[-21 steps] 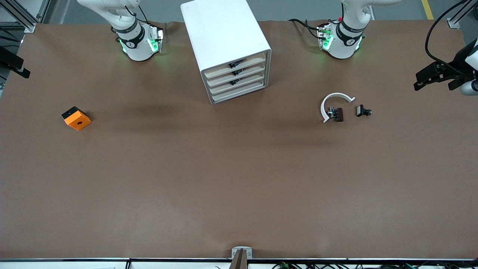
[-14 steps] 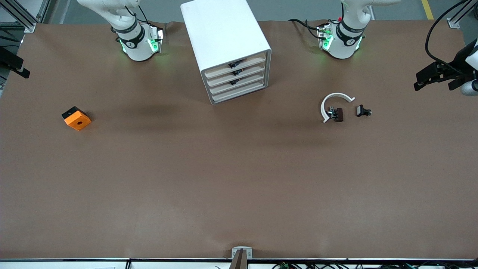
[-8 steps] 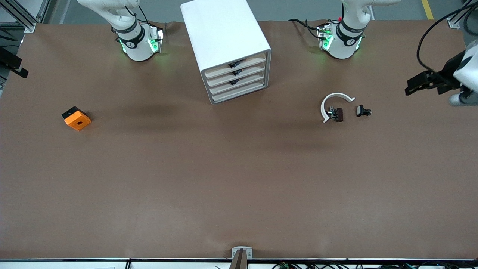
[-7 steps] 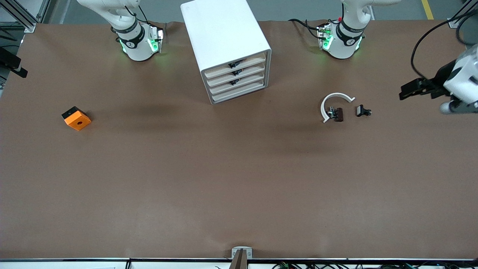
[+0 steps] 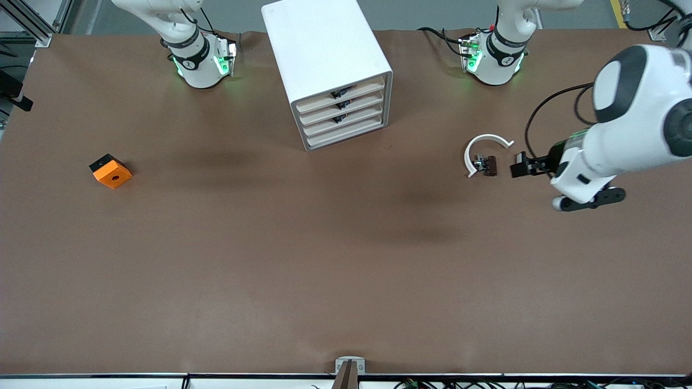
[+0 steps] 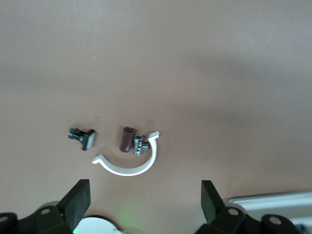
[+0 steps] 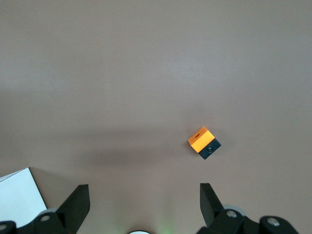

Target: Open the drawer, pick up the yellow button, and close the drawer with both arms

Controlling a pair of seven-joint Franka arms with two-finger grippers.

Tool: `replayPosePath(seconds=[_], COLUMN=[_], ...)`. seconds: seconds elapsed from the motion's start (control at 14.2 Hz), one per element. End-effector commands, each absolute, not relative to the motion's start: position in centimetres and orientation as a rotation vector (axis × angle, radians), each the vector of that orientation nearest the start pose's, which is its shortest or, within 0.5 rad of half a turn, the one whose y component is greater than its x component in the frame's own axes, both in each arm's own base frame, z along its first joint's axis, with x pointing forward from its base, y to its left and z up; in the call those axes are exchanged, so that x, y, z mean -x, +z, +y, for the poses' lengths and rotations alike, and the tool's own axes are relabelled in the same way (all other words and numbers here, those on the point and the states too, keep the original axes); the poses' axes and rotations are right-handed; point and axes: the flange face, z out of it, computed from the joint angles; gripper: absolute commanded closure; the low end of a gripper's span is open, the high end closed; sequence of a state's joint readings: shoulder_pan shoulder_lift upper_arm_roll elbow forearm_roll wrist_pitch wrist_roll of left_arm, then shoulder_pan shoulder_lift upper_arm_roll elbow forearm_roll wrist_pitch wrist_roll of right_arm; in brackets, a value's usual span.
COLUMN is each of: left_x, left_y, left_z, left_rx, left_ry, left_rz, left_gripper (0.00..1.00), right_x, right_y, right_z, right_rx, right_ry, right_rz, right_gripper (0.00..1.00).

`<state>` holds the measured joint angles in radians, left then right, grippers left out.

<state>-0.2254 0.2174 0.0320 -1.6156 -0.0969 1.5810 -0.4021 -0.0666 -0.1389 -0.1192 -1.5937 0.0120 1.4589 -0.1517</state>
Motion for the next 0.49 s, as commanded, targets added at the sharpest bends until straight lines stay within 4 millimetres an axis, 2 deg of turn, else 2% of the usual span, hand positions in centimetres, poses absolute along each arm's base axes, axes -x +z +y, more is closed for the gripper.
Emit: replayPosePath(seconds=[0.0,0.14,0.28,0.42], left_x=[-59.8,-60.6,-60.7,-60.6], left_y=[47.5,45.9,44.8,44.1], left_z=[-17.0,-21.4,-24.7,-27.5], left_rx=[3.062,2.988,2.962,2.962], left_ry=[0.394,0.389,0.458,0.550], left_rz=[-0.528,-0.723,-0.903,-1.022], left_gripper=[0.00,0.00,0.00,0.00], right_x=[-49.0,-49.3,-49.9,-51.1], right_y=[68.0,67.7,66.7,64.5], right_z=[-10.3,-10.5,-10.7,-11.4], right_rx=[3.123,3.124,3.124,3.116], right_ry=[-0.011,-0.003,0.026,0.091], right_rz=[0.077,0.080,0.083,0.097], right_gripper=[0.00,0.00,0.00,0.00])
